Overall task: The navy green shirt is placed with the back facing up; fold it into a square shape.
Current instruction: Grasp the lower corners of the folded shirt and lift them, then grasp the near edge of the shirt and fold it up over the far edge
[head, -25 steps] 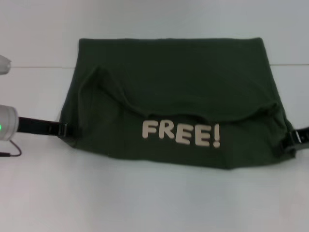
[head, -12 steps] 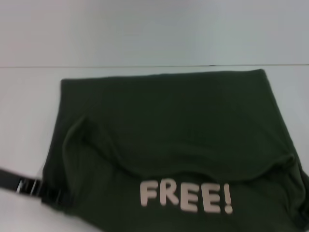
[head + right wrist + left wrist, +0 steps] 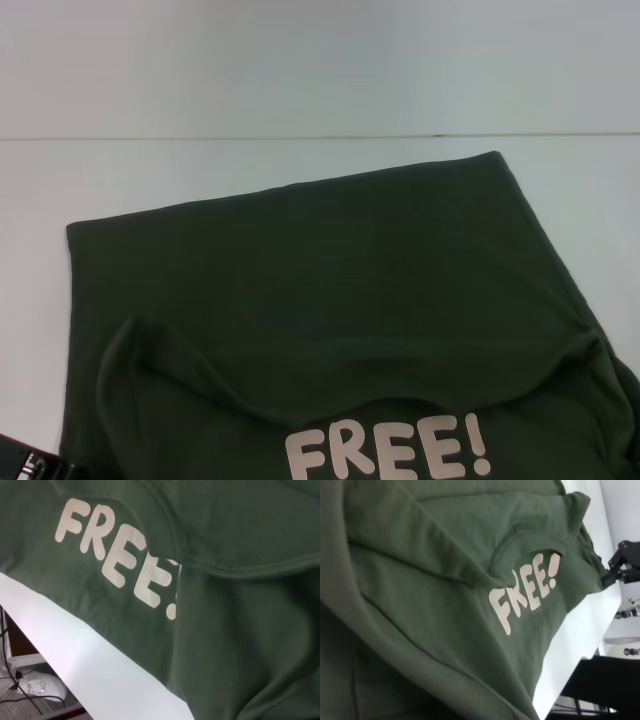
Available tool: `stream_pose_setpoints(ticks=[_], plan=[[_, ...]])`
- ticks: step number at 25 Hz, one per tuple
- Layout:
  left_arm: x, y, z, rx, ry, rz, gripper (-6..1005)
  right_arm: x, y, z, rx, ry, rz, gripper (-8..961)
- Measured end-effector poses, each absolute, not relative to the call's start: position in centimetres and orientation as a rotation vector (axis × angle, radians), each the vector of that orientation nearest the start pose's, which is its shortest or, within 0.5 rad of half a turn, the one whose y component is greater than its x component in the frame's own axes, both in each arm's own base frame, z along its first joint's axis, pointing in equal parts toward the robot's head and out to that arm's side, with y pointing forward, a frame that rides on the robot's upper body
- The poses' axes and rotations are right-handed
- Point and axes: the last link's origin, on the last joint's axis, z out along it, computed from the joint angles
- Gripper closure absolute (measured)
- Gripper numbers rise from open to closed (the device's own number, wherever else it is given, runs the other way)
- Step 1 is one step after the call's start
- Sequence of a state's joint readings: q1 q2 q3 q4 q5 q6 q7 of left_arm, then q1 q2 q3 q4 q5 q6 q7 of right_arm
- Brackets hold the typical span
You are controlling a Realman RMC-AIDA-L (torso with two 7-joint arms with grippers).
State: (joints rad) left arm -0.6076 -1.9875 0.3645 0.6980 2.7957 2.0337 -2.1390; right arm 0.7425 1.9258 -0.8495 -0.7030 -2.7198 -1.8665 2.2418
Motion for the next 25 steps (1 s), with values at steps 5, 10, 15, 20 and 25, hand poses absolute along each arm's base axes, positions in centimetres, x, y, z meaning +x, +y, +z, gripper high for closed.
stream_pose_setpoints(ticks=[5, 10, 15, 20, 25], plan=[[-30.7, 26.6, 4.5, -2.66, -2.016, -0.065, 981, 28.2, 32.4, 4.7, -2.715, 1.631, -0.539, 893], [-30.6, 28.0, 5.6, -2.596, -1.973, -0.23, 981, 28.3, 33.1, 5.8, -2.641, 1.714, -0.263, 888], [-31.4, 30.1, 7.9, -2.395, -1.93, -0.456, 982, 28.8, 34.3, 7.9, -2.489, 1.797, 0.113, 883], [-32.4, 32.2, 9.0, -2.198, -1.876, -0.586, 983, 29.3, 35.8, 8.5, -2.352, 1.809, 0.357, 878], [-32.9, 34.1, 8.8, -2.071, -1.825, -0.662, 982, 29.5, 38.0, 7.9, -2.212, 1.752, 0.525, 873]])
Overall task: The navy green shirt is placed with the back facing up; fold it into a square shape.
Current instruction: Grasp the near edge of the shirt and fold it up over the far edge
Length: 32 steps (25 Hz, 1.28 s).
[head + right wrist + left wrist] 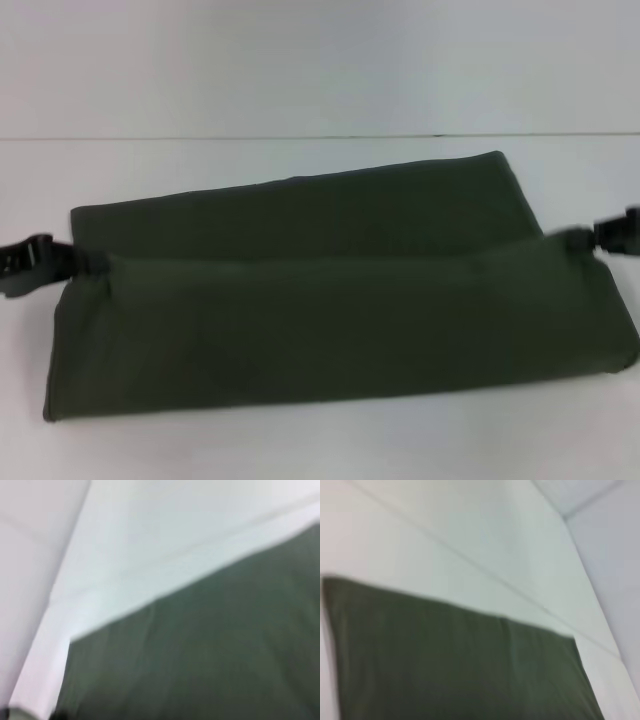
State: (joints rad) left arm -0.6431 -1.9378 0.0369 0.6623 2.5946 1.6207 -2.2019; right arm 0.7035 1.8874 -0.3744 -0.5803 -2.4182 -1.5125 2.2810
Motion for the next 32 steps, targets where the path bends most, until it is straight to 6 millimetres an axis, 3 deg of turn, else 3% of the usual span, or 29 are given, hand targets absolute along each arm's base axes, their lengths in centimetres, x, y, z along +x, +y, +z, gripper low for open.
stream_pose_setpoints(ticks=[9, 15, 25, 32], plan=[[-32.2, 37.2, 7.7, -1.954, -1.701, -0.834, 981, 28.2, 41.2, 5.6, -2.092, 1.553, 0.684, 864], [-31.3, 39.4, 6.3, -1.901, -1.593, -0.827, 980, 27.1, 42.9, 5.0, -2.05, 1.384, 0.755, 859], [-31.5, 40.7, 4.5, -1.781, -1.479, -0.821, 979, 26.4, 44.9, 1.0, -1.95, 1.246, 0.611, 849], [-31.6, 41.3, 2.7, -1.735, -1.421, -0.78, 978, 25.9, 45.8, -0.7, -1.921, 1.21, 0.533, 842]])
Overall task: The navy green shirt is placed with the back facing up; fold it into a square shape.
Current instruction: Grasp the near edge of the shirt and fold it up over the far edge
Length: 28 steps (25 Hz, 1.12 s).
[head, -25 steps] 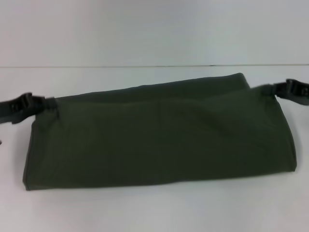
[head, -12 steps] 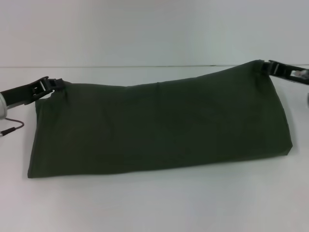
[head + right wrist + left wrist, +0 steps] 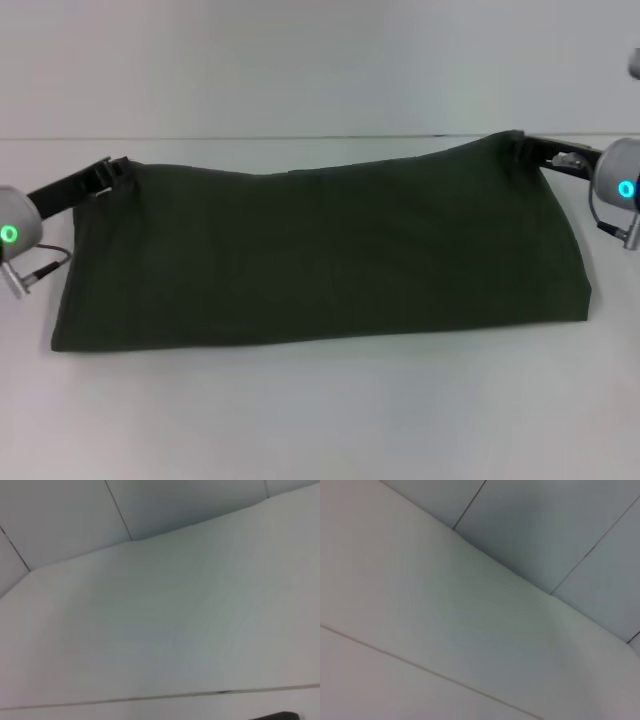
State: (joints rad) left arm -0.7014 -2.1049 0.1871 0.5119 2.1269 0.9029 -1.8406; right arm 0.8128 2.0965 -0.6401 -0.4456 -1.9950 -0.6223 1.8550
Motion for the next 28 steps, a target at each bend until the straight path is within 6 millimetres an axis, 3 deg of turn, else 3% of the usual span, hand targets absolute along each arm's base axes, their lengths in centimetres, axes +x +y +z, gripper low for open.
stream_pose_setpoints(ticks=[10, 17, 28], plan=[[-31.2, 42.0, 0.8, -1.683, -1.363, -0.718, 976, 25.8, 46.2, -1.5, -1.886, 1.162, 0.515, 832], [-31.1, 42.2, 1.2, -1.632, -1.353, -0.779, 975, 25.1, 46.6, -1.3, -1.879, 1.117, 0.565, 825], [-31.2, 42.3, 0.7, -1.6, -1.343, -0.777, 974, 23.8, 47.0, -2.7, -1.919, 1.031, 0.53, 815]])
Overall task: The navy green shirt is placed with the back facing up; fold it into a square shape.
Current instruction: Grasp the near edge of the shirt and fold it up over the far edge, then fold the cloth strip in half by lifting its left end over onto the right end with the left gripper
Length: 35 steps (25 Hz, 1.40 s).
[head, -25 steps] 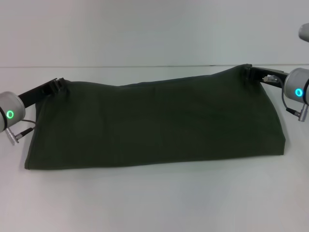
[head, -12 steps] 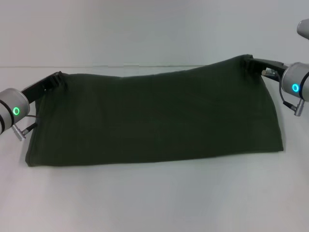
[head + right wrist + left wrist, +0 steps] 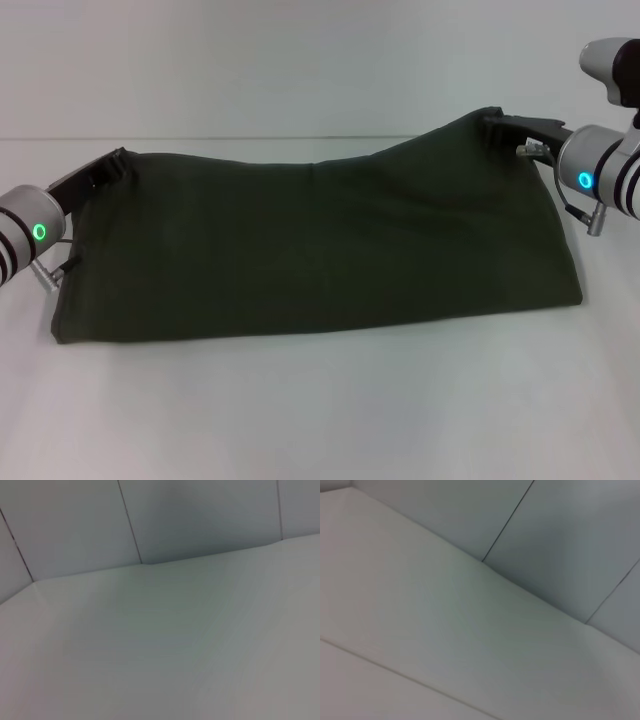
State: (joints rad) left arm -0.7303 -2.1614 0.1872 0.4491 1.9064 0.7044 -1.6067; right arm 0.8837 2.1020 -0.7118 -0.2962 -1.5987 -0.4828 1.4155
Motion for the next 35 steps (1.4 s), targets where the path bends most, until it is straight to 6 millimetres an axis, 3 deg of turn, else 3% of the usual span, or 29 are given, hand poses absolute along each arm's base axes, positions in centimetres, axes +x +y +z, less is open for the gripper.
stream_pose_setpoints(ticks=[12, 17, 20, 22, 25, 29, 35], plan=[[-30.9, 41.9, -0.5, -1.55, -1.201, -0.835, 972, 24.1, 47.4, -2.1, -1.851, 1.055, 0.555, 803], [-30.9, 41.7, -0.8, -1.518, -1.175, -0.841, 799, 23.9, 47.5, -2.0, -1.848, 1.048, 0.557, 569], [-30.9, 41.7, -0.8, -1.509, -1.178, -0.847, 671, 24.1, 47.4, -2.0, -1.847, 1.056, 0.563, 358], [-30.9, 41.6, -0.7, -1.498, -1.18, -0.864, 578, 24.5, 47.1, -1.8, -1.843, 1.078, 0.588, 313], [-31.0, 41.4, -0.6, -1.489, -1.191, -0.897, 493, 25.1, 45.9, -1.2, -1.875, 1.108, 0.695, 247], [-31.6, 39.6, 0.4, -1.49, -1.277, -1.072, 414, 25.7, 43.0, 0.3, -1.989, 1.069, 0.883, 158], [-32.6, 37.0, 2.3, -1.551, -1.511, -1.189, 309, 26.7, 38.7, 1.9, -2.213, 0.907, 0.959, 85]])
